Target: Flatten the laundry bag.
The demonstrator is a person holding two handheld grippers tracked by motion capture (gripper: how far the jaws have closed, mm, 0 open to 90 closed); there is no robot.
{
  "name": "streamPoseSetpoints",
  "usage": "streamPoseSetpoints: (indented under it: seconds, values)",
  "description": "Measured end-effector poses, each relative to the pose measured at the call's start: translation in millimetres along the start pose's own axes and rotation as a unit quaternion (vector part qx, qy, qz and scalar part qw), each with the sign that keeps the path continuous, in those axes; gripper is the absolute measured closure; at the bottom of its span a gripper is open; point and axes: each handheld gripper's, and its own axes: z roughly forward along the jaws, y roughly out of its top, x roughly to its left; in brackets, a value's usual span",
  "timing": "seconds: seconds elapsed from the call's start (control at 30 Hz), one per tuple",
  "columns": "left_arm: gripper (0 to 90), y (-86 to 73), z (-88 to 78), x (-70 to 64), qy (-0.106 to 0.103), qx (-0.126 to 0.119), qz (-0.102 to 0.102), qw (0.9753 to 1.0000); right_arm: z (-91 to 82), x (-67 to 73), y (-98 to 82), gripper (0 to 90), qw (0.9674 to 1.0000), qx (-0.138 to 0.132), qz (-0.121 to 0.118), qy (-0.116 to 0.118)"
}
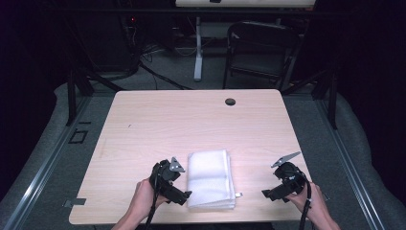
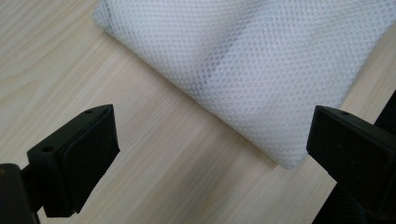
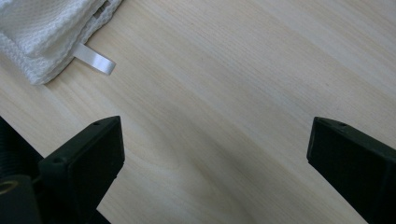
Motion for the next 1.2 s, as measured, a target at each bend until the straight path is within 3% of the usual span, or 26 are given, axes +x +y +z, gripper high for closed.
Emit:
streamPoseSetpoints:
  seconds: [0.13, 0.37, 0.63, 0.77, 0.87, 1.2]
  values:
    - [2.1, 5.3, 6.0, -6.0, -0.006, 0.002, 0.011, 0.9999, 1.4, 1.3, 0.1, 4.5, 0.9999, -0.007, 0.006, 0.01]
    - [2.1, 13.7, 16.3, -19.9, -0.018, 0.012, 0.042, 0.9989, 1.7, 2.7, 1.4, 5.6, 1.0, 0.005, -0.006, 0.005]
    - [3.3, 22.6, 26.9, -29.6, -0.027, 0.019, 0.062, 0.9975, 3.2, 4.4, 2.8, 6.6, 0.9999, 0.007, -0.008, 0.006]
    - [4.4, 28.6, 33.9, -37.4, -0.053, 0.017, 0.067, 0.9962, 3.5, 5.3, 2.9, 6.9, 0.9999, 0.005, -0.008, 0.005]
    - [5.8, 32.6, 37.8, -41.7, -0.059, 0.016, 0.072, 0.9955, 3.9, 6.1, 3.0, 7.1, 0.9999, 0.004, -0.005, 0.009]
    - [9.4, 42.5, 54.6, -61.3, -0.061, 0.029, 0.107, 0.9919, 4.7, 7.7, 3.4, 10.2, 0.9999, 0.003, -0.007, 0.013]
